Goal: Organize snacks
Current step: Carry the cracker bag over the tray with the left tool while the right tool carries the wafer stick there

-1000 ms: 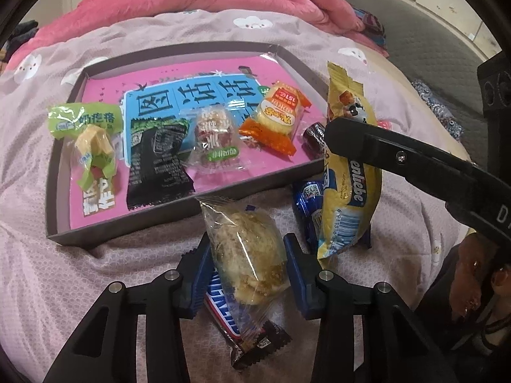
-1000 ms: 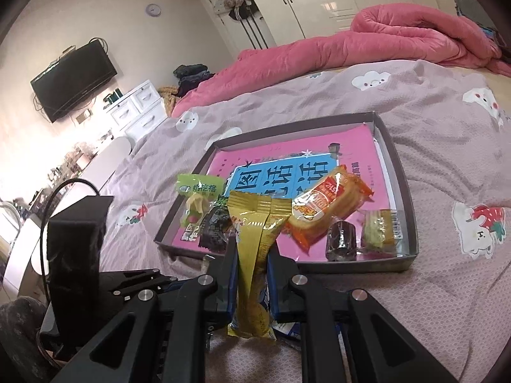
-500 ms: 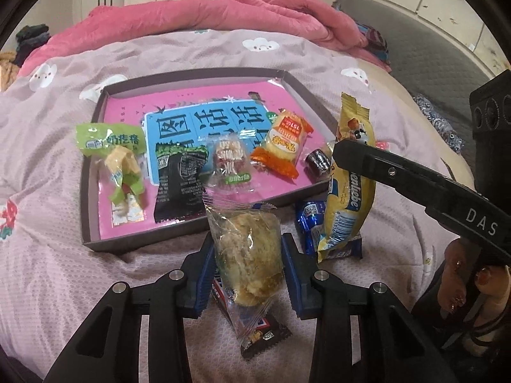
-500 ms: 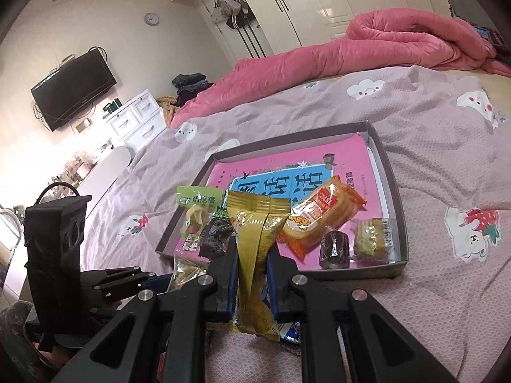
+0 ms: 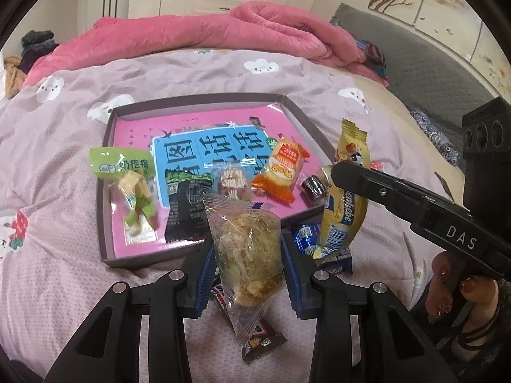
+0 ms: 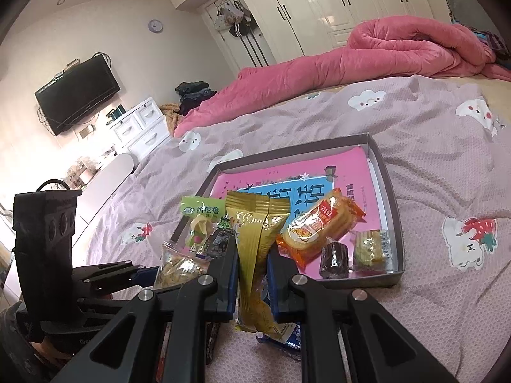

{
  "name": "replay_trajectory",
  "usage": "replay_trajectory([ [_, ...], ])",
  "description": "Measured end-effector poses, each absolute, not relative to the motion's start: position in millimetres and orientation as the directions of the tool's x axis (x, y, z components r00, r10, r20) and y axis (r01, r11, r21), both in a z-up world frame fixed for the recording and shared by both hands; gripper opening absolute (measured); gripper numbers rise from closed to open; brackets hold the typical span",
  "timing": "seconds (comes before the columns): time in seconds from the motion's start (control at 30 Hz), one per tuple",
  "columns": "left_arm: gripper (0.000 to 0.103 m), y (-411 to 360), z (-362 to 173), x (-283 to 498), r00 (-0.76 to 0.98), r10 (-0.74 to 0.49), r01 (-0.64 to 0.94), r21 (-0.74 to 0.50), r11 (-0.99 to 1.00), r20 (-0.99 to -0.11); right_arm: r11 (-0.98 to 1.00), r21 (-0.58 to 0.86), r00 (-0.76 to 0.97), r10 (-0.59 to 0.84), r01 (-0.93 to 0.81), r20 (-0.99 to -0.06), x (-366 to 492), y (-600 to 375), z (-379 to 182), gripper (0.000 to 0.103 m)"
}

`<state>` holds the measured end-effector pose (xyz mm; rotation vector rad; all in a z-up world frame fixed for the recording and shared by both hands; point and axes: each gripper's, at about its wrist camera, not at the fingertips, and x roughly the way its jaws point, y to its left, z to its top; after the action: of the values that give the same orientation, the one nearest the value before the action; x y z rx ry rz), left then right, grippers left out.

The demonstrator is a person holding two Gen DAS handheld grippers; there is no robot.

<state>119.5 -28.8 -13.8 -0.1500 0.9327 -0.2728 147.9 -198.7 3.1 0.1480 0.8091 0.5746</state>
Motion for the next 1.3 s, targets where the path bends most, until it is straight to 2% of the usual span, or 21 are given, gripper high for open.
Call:
replay_trajectory([
  [0.63,0.040,-2,6,139,0.643,-0.225,0.097,-0.213,0.972,-0.732,0.839,0.352,0.600,0.543,-0.415,-0.588,158,-208,22,0.016],
  [1.3,0.040,52,-2,157,0.682,-0.118,-0.069,-0.224,0.972,-0.722,0.857,0.374,0.645,0.514,-0.355,-0.565,181,-215,20,0.016],
])
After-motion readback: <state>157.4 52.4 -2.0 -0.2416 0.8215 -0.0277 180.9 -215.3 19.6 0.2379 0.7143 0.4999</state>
